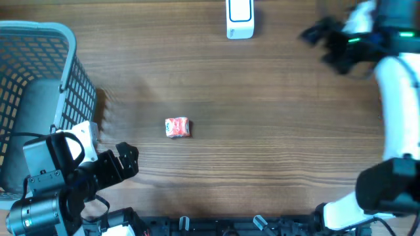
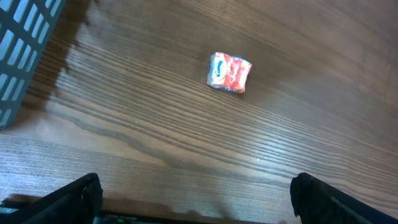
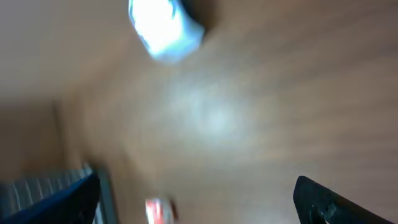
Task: Scan the item barcode
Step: 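Carry the chili bottle right with the right gripper and release it, then reach the right gripper to the orange-white packet and grasp it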
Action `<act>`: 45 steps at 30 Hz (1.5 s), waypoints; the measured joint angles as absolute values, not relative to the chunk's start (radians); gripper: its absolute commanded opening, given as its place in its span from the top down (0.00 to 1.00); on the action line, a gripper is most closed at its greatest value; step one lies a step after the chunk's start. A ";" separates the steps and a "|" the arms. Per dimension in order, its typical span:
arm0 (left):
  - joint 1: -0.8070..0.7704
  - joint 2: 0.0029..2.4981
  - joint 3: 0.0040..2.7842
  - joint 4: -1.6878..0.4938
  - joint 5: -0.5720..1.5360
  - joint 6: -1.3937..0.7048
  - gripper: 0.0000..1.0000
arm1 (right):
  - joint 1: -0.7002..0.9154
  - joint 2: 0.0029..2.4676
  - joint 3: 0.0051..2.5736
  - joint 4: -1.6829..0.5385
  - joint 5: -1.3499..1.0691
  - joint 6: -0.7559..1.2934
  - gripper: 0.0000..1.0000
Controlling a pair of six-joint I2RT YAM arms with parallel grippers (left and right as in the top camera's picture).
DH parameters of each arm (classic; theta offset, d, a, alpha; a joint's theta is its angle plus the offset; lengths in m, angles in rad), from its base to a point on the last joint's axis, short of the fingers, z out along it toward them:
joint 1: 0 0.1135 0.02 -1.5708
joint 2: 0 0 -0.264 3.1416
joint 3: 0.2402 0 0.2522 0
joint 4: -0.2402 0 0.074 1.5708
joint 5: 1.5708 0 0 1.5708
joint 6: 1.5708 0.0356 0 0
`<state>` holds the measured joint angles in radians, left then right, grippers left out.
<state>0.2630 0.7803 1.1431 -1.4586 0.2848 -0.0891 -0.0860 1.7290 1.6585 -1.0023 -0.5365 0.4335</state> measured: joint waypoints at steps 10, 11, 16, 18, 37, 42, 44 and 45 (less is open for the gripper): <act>0.263 0.780 1.143 -1.458 0.285 -0.089 0.00 | 0.341 1.746 1.253 -0.497 -0.530 0.625 0.00; 0.263 0.780 1.143 -1.459 0.285 -0.089 0.00 | 0.370 1.746 1.209 -0.410 -0.527 0.646 0.00; 0.263 0.780 1.143 -1.459 0.285 -0.089 0.00 | 0.460 1.748 1.115 -0.245 -0.523 0.693 0.00; 0.263 0.780 1.143 -1.459 0.285 -0.089 0.00 | 0.479 1.751 1.111 -0.232 -0.523 0.708 0.00; 0.263 0.780 1.143 -1.459 0.285 -0.089 0.00 | 0.577 1.910 1.107 0.005 -0.539 0.737 0.00; 0.263 0.780 1.143 -1.458 0.285 -0.089 0.00 | 0.618 1.958 1.108 0.086 -0.549 0.739 0.18; 0.263 0.780 1.143 -1.459 0.285 -0.089 0.00 | 0.633 1.984 1.108 0.119 -0.557 0.742 0.25; 0.263 0.781 1.143 -1.459 0.285 -0.089 0.00 | 0.643 2.001 1.108 0.126 -0.560 0.741 0.31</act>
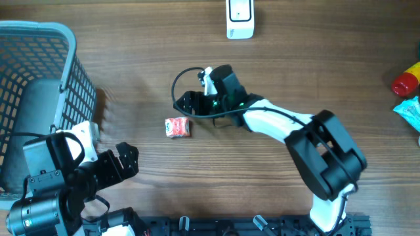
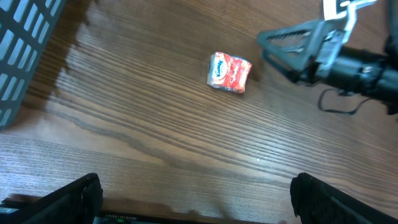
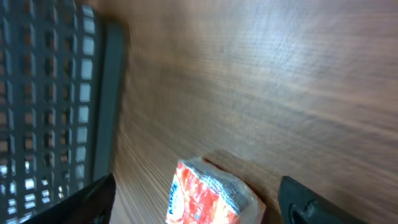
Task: Scan the item barcode
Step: 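Reach the right gripper to the orange-white packet and grasp it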
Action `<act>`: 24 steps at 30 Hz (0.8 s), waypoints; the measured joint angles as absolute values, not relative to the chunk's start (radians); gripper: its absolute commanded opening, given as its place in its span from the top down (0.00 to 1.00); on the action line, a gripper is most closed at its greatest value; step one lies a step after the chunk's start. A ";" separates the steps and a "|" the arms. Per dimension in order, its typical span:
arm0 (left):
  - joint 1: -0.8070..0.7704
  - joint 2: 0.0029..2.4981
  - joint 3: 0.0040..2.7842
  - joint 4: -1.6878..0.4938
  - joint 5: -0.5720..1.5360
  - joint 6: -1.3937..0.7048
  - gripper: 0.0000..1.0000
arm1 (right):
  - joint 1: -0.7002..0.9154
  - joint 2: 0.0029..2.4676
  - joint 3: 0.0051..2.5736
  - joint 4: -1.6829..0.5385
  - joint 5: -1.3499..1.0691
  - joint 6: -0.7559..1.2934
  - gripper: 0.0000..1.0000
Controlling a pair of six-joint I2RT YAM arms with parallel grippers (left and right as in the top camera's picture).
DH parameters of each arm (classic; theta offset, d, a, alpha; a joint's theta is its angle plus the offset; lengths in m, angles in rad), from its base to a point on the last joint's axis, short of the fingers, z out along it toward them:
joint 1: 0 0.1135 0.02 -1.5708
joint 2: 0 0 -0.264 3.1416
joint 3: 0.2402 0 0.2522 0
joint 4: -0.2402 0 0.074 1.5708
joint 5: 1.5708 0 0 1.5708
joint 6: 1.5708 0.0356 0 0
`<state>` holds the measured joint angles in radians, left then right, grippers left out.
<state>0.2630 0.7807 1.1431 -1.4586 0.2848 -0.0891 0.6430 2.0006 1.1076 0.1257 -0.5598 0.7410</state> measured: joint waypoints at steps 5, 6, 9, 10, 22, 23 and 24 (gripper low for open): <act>0.263 0.780 1.143 -1.459 0.285 -0.089 0.00 | 0.690 2.078 1.108 0.133 -0.602 0.744 0.63; 0.263 0.780 1.143 -1.459 0.285 -0.089 0.00 | 0.692 2.078 1.108 0.116 -0.610 0.746 0.69; 0.263 0.780 1.143 -1.459 0.285 -0.089 0.00 | 0.693 2.086 1.108 0.072 -0.628 0.743 0.91; 0.263 0.780 1.143 -1.459 0.285 -0.089 0.00 | 0.693 2.087 1.108 0.056 -0.632 0.739 0.92; 0.263 0.781 1.143 -1.459 0.285 -0.089 0.00 | 0.620 1.999 1.118 -0.184 -0.673 0.885 0.50; 0.263 0.781 1.143 -1.458 0.285 -0.089 0.00 | 0.613 1.968 1.114 -0.257 -0.638 0.949 0.50; 0.263 0.780 1.143 -1.459 0.285 -0.089 0.00 | 0.611 1.947 1.113 -0.295 -0.614 1.033 0.36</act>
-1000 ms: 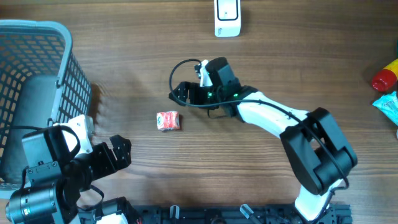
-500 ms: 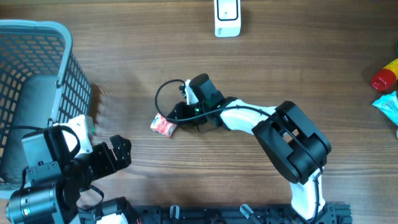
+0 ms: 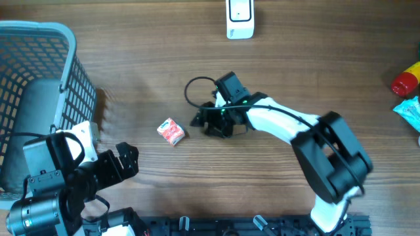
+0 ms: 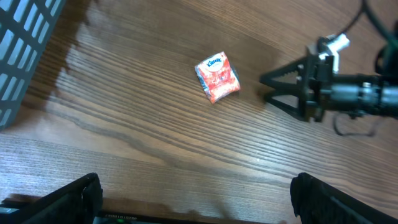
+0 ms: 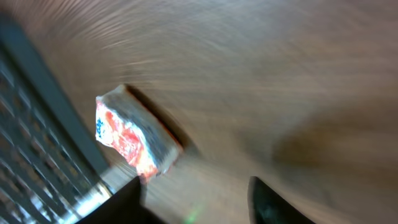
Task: Scan the item barcode
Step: 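Reach the right gripper to the orange-white packet and grasp it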
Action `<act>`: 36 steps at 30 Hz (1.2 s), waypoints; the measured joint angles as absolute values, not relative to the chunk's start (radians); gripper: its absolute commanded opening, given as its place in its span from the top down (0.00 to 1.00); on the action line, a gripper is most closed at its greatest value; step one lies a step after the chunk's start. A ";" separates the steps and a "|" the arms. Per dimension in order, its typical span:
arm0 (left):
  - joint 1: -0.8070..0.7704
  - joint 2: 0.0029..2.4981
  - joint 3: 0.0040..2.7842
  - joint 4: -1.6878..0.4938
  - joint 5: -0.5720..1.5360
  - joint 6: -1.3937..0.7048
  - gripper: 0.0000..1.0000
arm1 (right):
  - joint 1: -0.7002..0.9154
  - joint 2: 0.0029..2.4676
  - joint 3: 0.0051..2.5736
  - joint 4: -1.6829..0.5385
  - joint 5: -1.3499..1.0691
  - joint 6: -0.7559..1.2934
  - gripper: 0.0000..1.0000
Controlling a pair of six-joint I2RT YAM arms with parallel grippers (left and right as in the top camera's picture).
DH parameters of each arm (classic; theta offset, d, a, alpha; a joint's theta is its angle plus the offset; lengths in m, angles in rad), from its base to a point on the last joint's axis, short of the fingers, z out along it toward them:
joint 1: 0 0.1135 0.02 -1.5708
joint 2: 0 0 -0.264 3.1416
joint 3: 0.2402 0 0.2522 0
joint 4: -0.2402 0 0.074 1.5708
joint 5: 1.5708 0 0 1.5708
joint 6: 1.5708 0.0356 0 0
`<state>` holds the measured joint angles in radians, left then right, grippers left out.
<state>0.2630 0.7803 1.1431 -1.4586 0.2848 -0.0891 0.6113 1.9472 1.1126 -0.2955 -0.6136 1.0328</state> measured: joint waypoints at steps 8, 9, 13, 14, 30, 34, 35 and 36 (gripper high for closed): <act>0.263 0.780 1.143 -1.459 0.285 -0.089 0.00 | 0.767 1.890 1.112 -0.333 -0.451 1.408 0.30; 0.263 0.780 1.143 -1.459 0.285 -0.089 0.00 | 0.784 1.890 1.112 -0.331 -0.435 1.436 0.32; 0.263 0.780 1.143 -1.459 0.285 -0.089 0.00 | 0.804 1.890 1.111 -0.303 -0.376 1.504 0.36; 0.263 0.780 1.143 -1.459 0.285 -0.089 0.00 | 0.804 1.890 1.111 -0.297 -0.368 1.509 0.37; 0.263 0.780 1.143 -1.459 0.285 -0.089 0.00 | 0.830 1.987 1.111 -0.126 -0.362 1.583 0.56; 0.263 0.780 1.143 -1.459 0.285 -0.089 0.00 | 0.830 1.994 1.111 -0.108 -0.373 1.593 0.62; 0.263 0.781 1.143 -1.459 0.285 -0.089 0.00 | 0.830 1.995 1.111 -0.104 -0.373 1.594 0.72; 0.263 0.780 1.143 -1.459 0.285 -0.089 0.00 | 0.830 1.997 1.111 -0.101 -0.373 1.594 0.86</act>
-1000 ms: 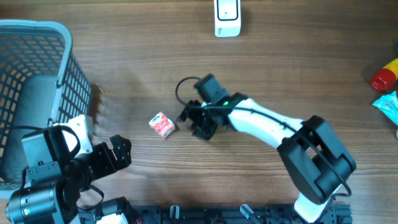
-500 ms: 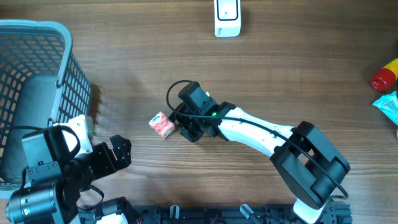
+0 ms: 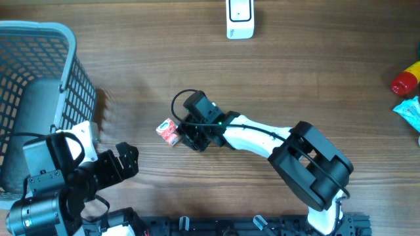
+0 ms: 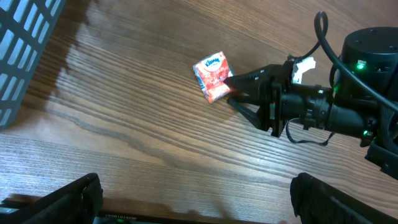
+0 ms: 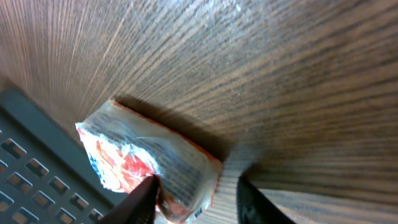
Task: Scan the item barcode
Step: 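Reach the right gripper to the orange-white packet and grasp it, then lift the packet with the right gripper and hold it under the scanner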
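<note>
The item is a small red and white packet (image 3: 168,131) lying on the wooden table, also seen in the left wrist view (image 4: 213,76) and close up in the right wrist view (image 5: 148,160). My right gripper (image 3: 181,133) reaches in from the right, open but narrowed. One of its fingers (image 5: 147,194) touches the packet's near corner; the other stands on bare wood beside it. The white scanner (image 3: 239,18) stands at the far edge. My left gripper (image 4: 196,202) is open at the near left, away from the packet.
A grey mesh basket (image 3: 39,98) fills the left side. A red and yellow bottle (image 3: 405,78) and a blue packet (image 3: 410,110) lie at the right edge. The right arm (image 3: 262,137) stretches across the middle of the table.
My right gripper was to the right of the packet with a gap between them; now its fingertips are at the packet's right end. The packet and the left arm have not moved.
The packet lay square on the table with my right arm far off at the back right. Then the right gripper was beside it. After that the packet sat a little further left and turned, the gripper apart from it. Now the fingers are at the packet.
</note>
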Action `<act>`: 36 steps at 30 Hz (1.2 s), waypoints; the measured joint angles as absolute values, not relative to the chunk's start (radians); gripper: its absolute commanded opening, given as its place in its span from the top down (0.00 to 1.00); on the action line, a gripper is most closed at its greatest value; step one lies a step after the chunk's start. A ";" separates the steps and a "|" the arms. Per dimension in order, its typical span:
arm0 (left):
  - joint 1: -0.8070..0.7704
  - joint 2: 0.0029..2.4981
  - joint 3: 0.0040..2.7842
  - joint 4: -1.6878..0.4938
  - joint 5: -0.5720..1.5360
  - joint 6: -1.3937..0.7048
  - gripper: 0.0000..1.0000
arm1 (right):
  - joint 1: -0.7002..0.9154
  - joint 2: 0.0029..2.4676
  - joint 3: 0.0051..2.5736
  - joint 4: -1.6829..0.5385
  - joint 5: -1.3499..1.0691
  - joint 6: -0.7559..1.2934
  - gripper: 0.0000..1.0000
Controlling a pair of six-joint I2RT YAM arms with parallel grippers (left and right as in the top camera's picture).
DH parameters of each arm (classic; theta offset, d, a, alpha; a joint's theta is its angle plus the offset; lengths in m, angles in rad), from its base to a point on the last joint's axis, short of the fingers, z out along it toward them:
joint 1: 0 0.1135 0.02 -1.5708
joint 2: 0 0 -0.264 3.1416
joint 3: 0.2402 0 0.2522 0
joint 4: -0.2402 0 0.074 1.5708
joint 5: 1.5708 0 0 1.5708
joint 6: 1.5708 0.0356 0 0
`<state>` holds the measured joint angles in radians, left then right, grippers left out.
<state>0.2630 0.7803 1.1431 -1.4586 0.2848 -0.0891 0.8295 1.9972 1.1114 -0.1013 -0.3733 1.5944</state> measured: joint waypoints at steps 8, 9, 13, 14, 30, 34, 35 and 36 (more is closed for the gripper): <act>0.263 0.781 1.143 -1.459 0.285 -0.089 0.00 | 0.826 2.008 1.111 -0.065 -0.398 1.528 0.96; 0.263 0.780 1.143 -1.459 0.285 -0.089 0.00 | 0.817 2.009 1.111 -0.074 -0.440 1.494 0.95; 0.263 0.780 1.143 -1.459 0.285 -0.089 0.00 | 0.696 2.004 1.110 -0.172 -0.762 1.337 0.96; 0.263 0.780 1.143 -1.459 0.285 -0.089 0.00 | 0.644 1.997 1.110 -0.207 -0.875 1.289 0.96; 0.263 0.780 1.143 -1.459 0.285 -0.089 0.00 | 0.220 1.720 1.105 -0.767 -1.231 0.766 0.96; 0.263 0.780 1.143 -1.459 0.285 -0.089 0.00 | 0.183 1.523 1.105 -0.749 -1.126 0.767 0.96; 0.263 0.780 1.143 -1.459 0.285 -0.089 0.00 | 0.182 1.481 1.106 -0.745 -1.115 0.783 0.95; 0.263 0.780 1.143 -1.459 0.285 -0.089 0.00 | 0.182 1.431 1.106 -0.745 -1.105 0.809 0.96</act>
